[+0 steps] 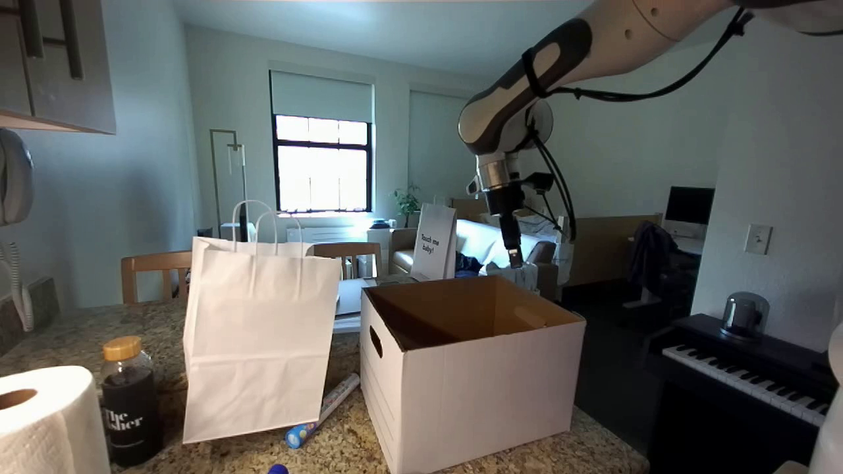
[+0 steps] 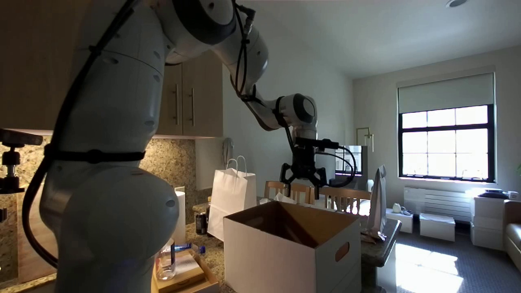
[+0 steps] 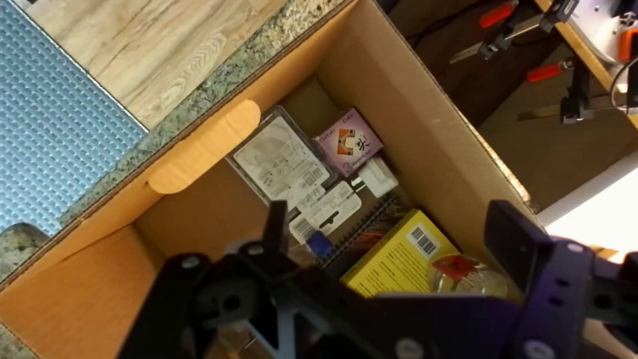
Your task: Remove the bottles from the box and put them on the table
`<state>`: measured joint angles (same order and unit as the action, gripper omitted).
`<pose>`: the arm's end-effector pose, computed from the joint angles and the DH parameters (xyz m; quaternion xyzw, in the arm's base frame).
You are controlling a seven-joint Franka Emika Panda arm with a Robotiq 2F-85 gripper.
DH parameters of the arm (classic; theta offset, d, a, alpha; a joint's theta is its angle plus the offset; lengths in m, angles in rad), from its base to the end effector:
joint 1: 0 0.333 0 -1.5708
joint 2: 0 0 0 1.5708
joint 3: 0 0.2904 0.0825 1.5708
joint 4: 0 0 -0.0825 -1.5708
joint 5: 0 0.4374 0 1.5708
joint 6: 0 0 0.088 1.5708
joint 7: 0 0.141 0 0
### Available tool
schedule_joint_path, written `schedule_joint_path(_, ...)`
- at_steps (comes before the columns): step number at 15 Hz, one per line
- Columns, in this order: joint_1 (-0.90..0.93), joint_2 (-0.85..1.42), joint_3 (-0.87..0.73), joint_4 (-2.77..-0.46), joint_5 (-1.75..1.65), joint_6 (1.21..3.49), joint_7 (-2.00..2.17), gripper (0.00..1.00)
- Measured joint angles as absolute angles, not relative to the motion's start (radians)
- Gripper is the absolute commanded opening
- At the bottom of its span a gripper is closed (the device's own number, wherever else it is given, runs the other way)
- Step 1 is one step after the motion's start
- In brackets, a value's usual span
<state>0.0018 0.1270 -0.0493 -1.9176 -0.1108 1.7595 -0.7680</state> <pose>0.5893 -0.0413 0.3252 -0.9185 -0.3650 0.1522 0.0053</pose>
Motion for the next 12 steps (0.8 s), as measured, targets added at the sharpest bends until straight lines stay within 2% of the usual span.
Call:
schedule_joint_path(6,-0.004,0.243,-0.029,-1.873,-0.107,1.762,-0.768,1.0)
schedule_joint_path(12,-0.003,0.26,0.004,-1.873,-0.107,1.769,-0.768,1.0)
